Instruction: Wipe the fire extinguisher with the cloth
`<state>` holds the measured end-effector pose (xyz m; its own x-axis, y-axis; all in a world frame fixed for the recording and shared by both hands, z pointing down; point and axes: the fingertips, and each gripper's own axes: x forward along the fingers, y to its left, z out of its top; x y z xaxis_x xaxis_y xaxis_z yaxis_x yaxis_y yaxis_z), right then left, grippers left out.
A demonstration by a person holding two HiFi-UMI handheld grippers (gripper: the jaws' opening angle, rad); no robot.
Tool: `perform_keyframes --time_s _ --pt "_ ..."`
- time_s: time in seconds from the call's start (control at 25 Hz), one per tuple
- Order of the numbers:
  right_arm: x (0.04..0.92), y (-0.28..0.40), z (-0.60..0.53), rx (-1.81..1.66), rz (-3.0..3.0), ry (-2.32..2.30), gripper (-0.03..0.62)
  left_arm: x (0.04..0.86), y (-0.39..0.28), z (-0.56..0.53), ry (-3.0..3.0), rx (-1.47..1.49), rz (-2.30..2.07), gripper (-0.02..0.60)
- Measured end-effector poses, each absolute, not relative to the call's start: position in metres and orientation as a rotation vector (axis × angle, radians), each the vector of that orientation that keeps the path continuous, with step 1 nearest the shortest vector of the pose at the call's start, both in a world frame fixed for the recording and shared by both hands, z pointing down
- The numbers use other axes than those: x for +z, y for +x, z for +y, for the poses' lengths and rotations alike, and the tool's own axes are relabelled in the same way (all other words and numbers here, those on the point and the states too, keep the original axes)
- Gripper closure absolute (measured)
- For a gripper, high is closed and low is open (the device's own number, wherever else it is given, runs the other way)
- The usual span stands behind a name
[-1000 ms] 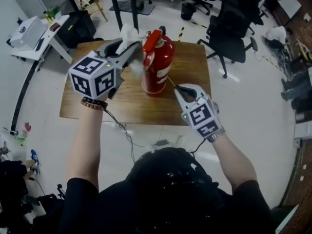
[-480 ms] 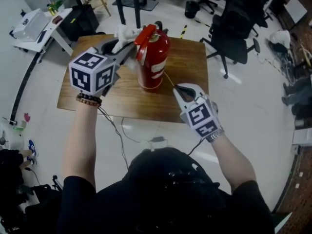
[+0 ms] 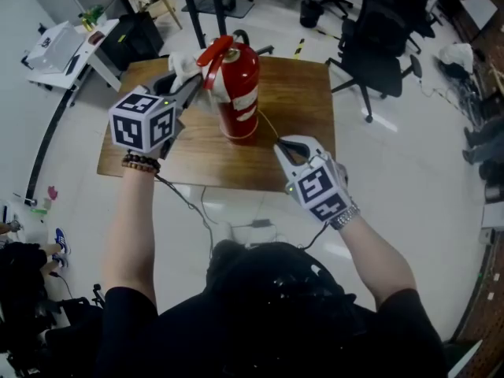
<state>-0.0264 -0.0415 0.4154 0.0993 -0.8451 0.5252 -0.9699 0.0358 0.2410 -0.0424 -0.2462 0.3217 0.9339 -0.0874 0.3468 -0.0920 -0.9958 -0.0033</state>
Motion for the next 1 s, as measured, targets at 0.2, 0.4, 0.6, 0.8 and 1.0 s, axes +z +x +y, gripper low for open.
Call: perform_keyframes --time_s 0.2,0.4,0.6,0.8,1.0 --pt "0.413 -0.027 -0.058 0.32 -1.682 1.927 0.566 0.327 -0.042 -0.251 3.113 0.582 -0.015 0.48" --pt "0.412 -0.042 -0.079 0.355 -1.596 2.009 0.566 0.351 -0.044 -0.256 3.112 0.673 0.151 0.48" --pt "0.423 -0.052 -0.088 0.41 -1.508 2.074 0.566 0.378 -0.039 -0.258 3.092 0.724 0.283 0.48" --pt "0.432 -0.059 -0.093 0.458 -1.433 2.12 0.566 0.406 -0.034 -0.26 3.081 0.788 0.375 0.48" --pt "0.441 -0.067 -0.1 0.499 -1.385 2.138 0.566 0.431 -0.032 -0.258 3.087 0.866 0.444 0.48"
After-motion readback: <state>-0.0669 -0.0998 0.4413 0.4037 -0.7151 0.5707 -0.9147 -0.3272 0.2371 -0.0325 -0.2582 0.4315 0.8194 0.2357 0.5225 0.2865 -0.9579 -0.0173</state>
